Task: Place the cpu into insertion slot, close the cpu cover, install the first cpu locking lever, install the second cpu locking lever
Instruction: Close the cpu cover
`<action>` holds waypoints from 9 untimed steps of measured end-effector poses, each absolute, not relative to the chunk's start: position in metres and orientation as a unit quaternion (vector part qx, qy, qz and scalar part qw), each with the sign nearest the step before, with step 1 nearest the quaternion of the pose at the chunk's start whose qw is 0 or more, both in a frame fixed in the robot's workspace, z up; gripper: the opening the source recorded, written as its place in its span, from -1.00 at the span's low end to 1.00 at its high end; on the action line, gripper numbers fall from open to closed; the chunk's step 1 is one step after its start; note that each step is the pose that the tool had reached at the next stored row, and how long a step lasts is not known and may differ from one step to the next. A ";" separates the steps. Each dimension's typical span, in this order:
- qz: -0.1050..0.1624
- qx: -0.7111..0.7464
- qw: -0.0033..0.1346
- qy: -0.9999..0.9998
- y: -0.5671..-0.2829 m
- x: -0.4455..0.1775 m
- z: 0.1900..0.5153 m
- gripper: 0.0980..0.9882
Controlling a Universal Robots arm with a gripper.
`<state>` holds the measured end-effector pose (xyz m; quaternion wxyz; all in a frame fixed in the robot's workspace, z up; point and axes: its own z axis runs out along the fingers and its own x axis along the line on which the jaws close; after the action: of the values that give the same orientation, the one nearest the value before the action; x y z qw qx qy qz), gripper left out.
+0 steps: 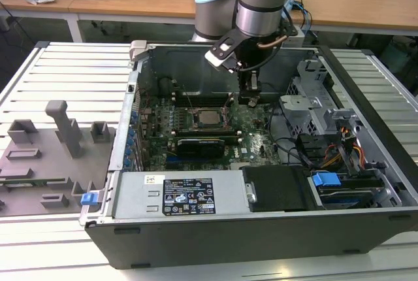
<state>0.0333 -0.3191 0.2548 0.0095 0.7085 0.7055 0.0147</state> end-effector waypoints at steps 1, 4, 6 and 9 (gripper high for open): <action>0.015 0.709 0.010 0.705 -0.319 0.033 0.255 -0.98; 0.015 0.708 0.010 0.705 -0.319 0.032 0.255 -0.98; 0.015 0.709 0.010 0.705 -0.319 0.031 0.255 -0.98; 0.015 0.709 0.010 0.705 -0.319 0.030 0.255 -0.98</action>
<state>0.0299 -0.3191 0.2548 0.0095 0.7085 0.7055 0.0147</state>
